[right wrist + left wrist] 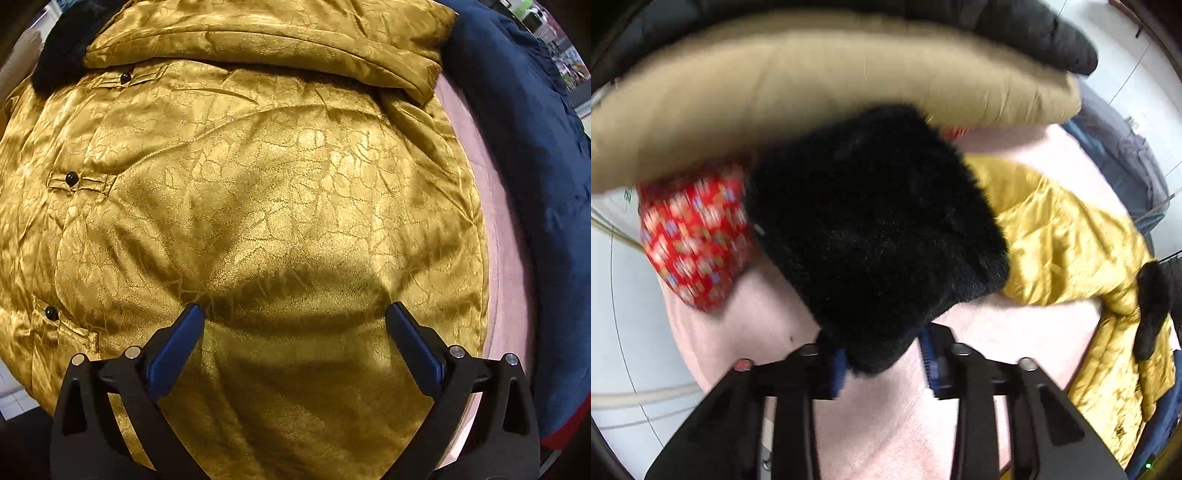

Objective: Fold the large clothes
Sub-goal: 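Grasp the other fur cuff with the left gripper and lift it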

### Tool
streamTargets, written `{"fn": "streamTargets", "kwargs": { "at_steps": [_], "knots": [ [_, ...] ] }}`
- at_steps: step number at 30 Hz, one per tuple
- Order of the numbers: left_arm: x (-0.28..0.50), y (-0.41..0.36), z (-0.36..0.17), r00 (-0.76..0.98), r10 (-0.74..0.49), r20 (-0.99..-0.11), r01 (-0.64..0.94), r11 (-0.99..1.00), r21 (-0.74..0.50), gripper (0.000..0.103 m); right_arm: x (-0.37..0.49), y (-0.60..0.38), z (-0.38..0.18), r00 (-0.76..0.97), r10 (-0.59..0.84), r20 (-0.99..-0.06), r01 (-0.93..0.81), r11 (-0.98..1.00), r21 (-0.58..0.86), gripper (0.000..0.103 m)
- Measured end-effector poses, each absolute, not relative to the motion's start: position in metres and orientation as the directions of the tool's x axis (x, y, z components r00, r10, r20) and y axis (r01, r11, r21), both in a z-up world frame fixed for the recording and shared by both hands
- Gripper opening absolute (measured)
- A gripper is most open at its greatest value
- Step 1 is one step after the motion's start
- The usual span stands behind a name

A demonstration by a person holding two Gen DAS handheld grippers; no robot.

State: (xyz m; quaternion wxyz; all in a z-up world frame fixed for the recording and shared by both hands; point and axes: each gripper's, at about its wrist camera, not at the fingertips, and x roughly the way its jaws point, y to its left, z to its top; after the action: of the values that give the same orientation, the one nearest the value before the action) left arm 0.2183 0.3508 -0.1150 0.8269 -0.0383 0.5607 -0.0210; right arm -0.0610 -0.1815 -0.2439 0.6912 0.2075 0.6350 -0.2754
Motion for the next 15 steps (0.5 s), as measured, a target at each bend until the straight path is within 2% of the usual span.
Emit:
{"fn": "streamTargets", "kwargs": {
  "at_steps": [5, 7, 8, 11, 15],
  "knots": [
    [0.227, 0.354, -0.06, 0.466, -0.164, -0.869, 0.096, 0.986, -0.134, 0.013, -0.064, -0.178, -0.242, 0.029, -0.126, -0.992, 0.662, 0.746, -0.075, 0.097],
    [0.224, 0.356, -0.047, 0.457, -0.213, -0.863, 0.159, 0.975, -0.156, 0.013, -0.061, -0.176, -0.243, 0.024, -0.13, -0.991, 0.666, 0.741, -0.081, 0.097],
    [0.22, 0.357, -0.048, 0.436, -0.23, -0.87, 0.197, 0.968, -0.157, 0.013, -0.062, -0.175, -0.243, 0.023, -0.131, -0.991, 0.668, 0.74, -0.082, 0.097],
    [0.208, 0.353, -0.074, 0.35, -0.182, -0.919, 0.277, 0.957, -0.083, 0.013, -0.059, -0.174, -0.245, 0.026, -0.129, -0.991, 0.668, 0.74, -0.079, 0.097],
    [0.188, 0.357, -0.128, 0.227, -0.149, -0.962, 0.234, 0.968, -0.095, 0.013, -0.057, -0.179, -0.248, 0.027, -0.108, -0.994, 0.649, 0.758, -0.065, 0.097]
  ]
}}
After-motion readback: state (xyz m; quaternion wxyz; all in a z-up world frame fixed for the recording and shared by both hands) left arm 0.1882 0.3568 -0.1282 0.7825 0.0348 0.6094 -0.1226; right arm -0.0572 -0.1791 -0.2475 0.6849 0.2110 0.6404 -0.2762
